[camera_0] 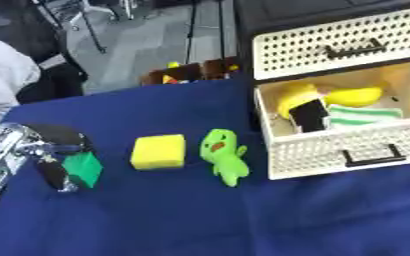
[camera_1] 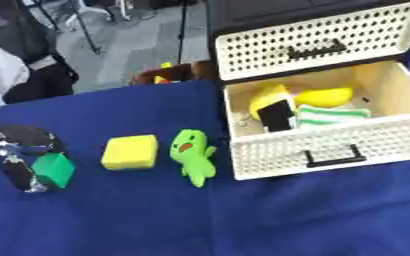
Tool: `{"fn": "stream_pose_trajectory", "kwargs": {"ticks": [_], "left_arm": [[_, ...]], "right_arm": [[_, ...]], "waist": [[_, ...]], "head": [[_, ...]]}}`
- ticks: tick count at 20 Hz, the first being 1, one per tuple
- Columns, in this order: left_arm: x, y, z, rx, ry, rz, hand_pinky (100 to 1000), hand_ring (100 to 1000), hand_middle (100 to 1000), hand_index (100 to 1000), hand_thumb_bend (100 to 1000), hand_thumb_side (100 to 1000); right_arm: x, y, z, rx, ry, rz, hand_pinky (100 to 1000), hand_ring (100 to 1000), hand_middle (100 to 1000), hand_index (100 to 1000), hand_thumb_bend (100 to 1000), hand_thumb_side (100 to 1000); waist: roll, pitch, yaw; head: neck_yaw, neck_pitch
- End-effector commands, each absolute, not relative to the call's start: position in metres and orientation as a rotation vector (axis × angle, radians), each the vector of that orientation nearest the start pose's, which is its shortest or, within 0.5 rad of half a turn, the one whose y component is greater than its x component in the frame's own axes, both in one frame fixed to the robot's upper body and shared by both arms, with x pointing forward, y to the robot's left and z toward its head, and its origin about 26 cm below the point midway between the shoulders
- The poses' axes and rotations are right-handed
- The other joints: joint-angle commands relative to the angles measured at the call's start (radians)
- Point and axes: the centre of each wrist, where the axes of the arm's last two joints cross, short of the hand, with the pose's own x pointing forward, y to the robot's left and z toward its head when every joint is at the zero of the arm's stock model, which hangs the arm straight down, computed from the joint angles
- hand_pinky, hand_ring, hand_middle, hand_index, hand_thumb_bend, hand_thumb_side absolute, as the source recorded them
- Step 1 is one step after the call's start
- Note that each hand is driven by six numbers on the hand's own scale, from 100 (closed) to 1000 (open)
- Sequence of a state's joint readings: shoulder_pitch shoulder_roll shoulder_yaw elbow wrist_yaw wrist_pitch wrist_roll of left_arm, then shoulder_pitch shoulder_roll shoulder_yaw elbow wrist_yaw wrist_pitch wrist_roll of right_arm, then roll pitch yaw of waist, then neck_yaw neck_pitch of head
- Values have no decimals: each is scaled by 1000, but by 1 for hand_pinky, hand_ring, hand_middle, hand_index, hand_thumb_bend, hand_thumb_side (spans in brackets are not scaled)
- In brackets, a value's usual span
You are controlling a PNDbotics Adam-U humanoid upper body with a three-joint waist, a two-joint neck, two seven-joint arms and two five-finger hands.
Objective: Pick up objects from table and place into drawer.
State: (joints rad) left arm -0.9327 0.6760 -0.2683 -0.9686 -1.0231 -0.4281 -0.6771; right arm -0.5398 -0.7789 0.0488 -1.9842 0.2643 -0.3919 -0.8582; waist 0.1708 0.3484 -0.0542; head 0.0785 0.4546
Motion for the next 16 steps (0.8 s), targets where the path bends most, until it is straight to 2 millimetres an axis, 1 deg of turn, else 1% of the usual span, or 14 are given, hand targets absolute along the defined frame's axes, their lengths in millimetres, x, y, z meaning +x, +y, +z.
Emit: {"fn": "stream_pose_trajectory", "kwargs": {"ticks": [1,6,10,13,16], "left_arm": [[458,348,254,963,-854,-2074,588,704,637,747,253,372],[454,343,268,997,-879,-2089,578,690,619,727,232,368],[450,334,281,1011,-961,-2085,567,673,603,712,205,360],[443,326,293,1017,-1089,-2059,547,654,582,698,170,357],[432,315,310,1010,-1292,-2007,525,634,556,685,126,341]], "right_arm": [[297,-287,316,690,2928,34,468,540,488,793,100,956],[297,-287,316,687,2938,34,468,542,489,792,100,956],[297,-287,316,683,2942,37,469,543,490,791,100,956],[297,-286,315,681,2945,41,469,543,490,790,100,956],[297,-286,315,680,2948,43,469,543,489,790,100,956]], "waist": [[-8,-34,7],[-12,-48,25],[-16,-57,34],[-20,-61,39],[-22,-65,45]], "head": [[0,1],[-4,10],[-9,17],[-13,17],[-22,18]]}}
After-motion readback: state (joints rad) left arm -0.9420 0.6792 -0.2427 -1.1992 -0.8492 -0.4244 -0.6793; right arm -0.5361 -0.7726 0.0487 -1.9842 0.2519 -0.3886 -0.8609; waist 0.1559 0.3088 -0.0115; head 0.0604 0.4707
